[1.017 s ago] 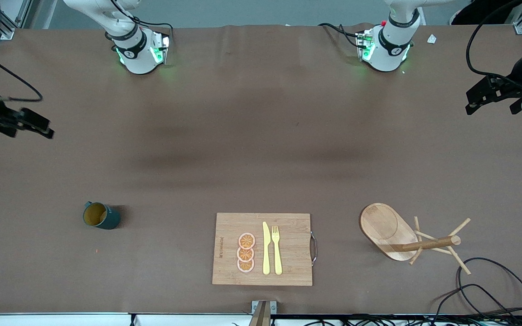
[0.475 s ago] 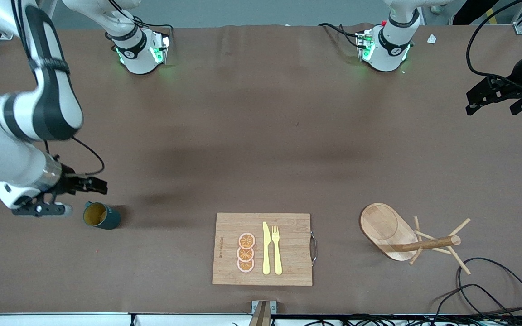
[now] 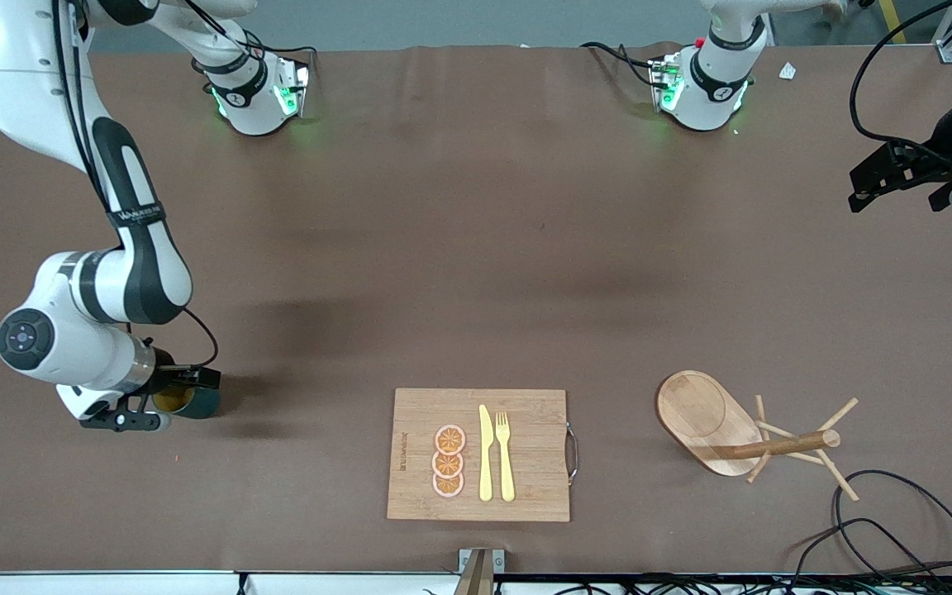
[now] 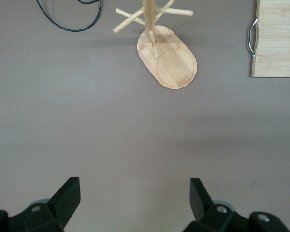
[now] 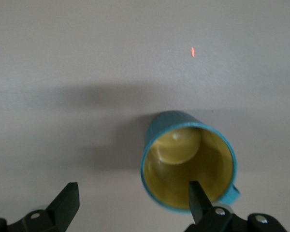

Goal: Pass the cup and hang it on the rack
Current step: 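Reach the right gripper to the teal mug and grasp it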

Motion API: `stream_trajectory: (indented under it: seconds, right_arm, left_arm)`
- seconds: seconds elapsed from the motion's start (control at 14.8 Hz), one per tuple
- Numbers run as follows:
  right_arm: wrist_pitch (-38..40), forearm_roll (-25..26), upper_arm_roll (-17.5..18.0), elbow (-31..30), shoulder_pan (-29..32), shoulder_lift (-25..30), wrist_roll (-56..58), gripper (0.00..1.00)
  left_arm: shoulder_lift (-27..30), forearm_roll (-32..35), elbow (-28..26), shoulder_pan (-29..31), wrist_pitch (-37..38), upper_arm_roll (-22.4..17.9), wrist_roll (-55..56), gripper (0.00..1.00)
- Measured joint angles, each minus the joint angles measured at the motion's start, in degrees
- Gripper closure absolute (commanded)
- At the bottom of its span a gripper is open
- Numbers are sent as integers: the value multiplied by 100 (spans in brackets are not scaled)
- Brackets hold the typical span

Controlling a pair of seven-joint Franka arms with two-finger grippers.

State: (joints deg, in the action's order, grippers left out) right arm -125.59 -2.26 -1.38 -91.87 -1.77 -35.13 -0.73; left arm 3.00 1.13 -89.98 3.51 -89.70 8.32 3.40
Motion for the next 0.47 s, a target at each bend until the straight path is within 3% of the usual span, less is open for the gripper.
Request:
stream_trajectory:
  seconds: [0.14,0.2,0.34,0.47]
  right_arm:
    - [-209,4,-5,5,45,-195,264,61]
    - [-248,4,-7,10,74,-269,443,75]
    - [-281,4,-10,23,116,-343,666,92]
    - [-281,5,-11,62,134,-345,727,98]
  left_arm:
    - [-1,0,2,0,0,0,0,0]
    - [-1,0,2,0,0,0,0,0]
    - [-1,0,2,0,-1,0,0,0]
    - [-2,0,2,0,-1,0,0,0]
